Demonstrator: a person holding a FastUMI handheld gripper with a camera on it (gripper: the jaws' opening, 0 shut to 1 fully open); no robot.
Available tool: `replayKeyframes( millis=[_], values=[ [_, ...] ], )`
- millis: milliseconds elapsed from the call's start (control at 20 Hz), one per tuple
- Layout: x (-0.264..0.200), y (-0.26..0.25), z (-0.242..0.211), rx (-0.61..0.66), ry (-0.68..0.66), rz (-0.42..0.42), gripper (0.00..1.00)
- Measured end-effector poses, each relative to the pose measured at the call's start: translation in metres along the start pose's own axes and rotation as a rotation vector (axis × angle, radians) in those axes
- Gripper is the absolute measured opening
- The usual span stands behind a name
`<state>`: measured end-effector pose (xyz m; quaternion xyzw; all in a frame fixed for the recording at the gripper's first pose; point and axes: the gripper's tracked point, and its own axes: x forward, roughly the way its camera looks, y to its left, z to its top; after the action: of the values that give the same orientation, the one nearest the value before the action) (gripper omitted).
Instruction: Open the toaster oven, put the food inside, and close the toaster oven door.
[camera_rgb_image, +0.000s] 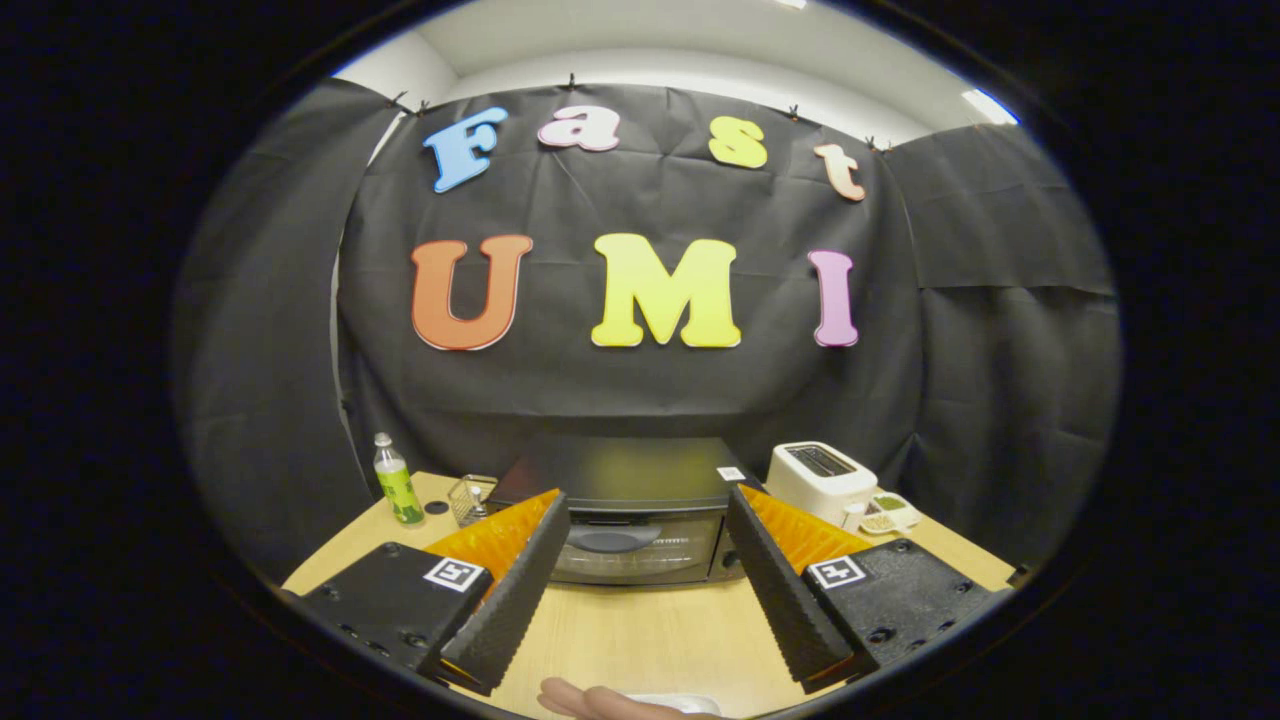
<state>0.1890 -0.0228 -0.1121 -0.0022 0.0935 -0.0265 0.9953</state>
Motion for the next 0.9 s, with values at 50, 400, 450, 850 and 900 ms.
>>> replayKeyframes(
  millis=[50,400,450,850,900],
  values=[
    [0.009,0.003,-0.004,0.007,0.003,0.012,1.00],
    [0.078,0.007,-0.059,0.010,0.084,0.014,1.00],
    [0.089,0.006,-0.066,0.008,0.097,0.007,1.00],
    [0.150,0.006,-0.088,0.001,0.149,-0.007,1.00],
    [0.152,0.006,-0.091,0.020,0.163,-0.005,1.00]
  ],
)
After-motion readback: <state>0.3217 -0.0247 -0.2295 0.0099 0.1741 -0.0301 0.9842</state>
